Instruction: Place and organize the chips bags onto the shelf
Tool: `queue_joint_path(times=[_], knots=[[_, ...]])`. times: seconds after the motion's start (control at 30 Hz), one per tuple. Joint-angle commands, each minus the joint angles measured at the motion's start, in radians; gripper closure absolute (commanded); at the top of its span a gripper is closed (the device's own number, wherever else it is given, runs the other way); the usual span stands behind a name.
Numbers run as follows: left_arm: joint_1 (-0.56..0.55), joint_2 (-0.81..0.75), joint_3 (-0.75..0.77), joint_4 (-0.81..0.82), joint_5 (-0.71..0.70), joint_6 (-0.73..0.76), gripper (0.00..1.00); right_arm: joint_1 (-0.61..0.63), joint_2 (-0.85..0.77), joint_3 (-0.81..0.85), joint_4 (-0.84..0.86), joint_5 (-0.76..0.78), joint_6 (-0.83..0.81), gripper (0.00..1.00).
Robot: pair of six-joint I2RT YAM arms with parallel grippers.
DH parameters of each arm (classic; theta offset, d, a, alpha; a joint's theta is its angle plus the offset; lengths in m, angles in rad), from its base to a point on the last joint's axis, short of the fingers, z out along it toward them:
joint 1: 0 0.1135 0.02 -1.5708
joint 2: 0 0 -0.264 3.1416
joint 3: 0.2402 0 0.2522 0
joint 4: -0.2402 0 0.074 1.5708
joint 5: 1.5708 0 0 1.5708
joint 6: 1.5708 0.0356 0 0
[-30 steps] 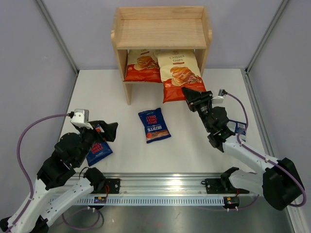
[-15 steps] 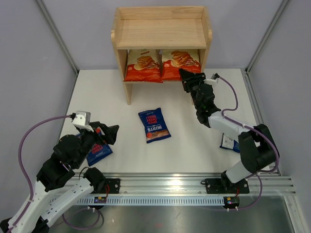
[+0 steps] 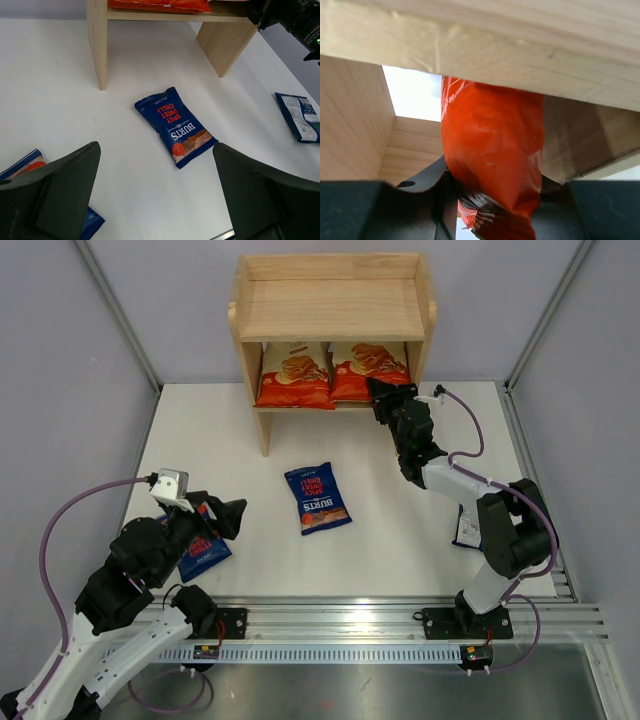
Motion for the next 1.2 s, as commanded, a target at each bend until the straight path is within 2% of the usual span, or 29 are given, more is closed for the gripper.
queue_joint_path(times=[0.0,0.1,0.13,0.17,0.27,0.3,0.4,0.57,0.63,0.73,0.83,0.93,1.03,1.17], knots=[[0.002,-0.008,-0.002,0.031,0.021,0.023,0.01,-0.009,-0.024,0.006,0.003,0.029,0.037,0.86],[0.002,-0.007,0.000,0.029,0.024,0.023,0.01,-0.010,-0.038,-0.003,-0.034,0.035,0.040,0.84],[0.002,-0.008,0.001,0.029,0.022,0.023,0.01,-0.010,-0.041,-0.002,-0.043,0.035,0.039,0.80],[0.002,-0.010,0.000,0.029,0.021,0.023,0.01,-0.009,-0.053,0.003,-0.089,0.037,0.037,0.72],[0.002,-0.011,0.000,0.029,0.016,0.021,0.01,-0.010,-0.070,0.037,-0.182,0.034,0.020,0.62],[0.002,-0.010,0.000,0.028,0.015,0.020,0.01,-0.010,-0.073,0.040,-0.201,0.031,0.013,0.56],[0.002,-0.010,0.000,0.025,0.007,0.017,0.01,-0.009,-0.087,0.064,-0.268,0.016,-0.018,0.50],[0.002,-0.004,0.003,0.020,-0.007,0.012,0.01,-0.010,-0.112,0.083,-0.363,-0.027,-0.043,0.33],[0.002,0.010,0.006,0.019,-0.019,0.009,0.01,-0.010,-0.124,0.081,-0.386,-0.049,-0.044,0.18],[0.002,0.030,0.014,0.009,-0.036,-0.003,0.01,-0.010,-0.145,0.078,-0.429,-0.061,-0.047,0.06],[0.002,0.084,0.023,-0.001,-0.042,-0.034,0.01,-0.010,-0.179,0.075,-0.486,-0.064,-0.053,0.01],[0.002,0.162,0.043,-0.009,-0.039,-0.091,0.01,-0.010,-0.216,0.075,-0.558,-0.061,-0.069,0.00],[0.002,0.255,0.040,0.009,-0.024,-0.161,0.01,-0.010,-0.272,0.046,-0.557,-0.080,-0.108,0.01],[0.007,0.380,-0.006,0.133,0.045,-0.235,0.01,-0.010,-0.363,0.003,-0.574,-0.095,-0.203,0.01]])
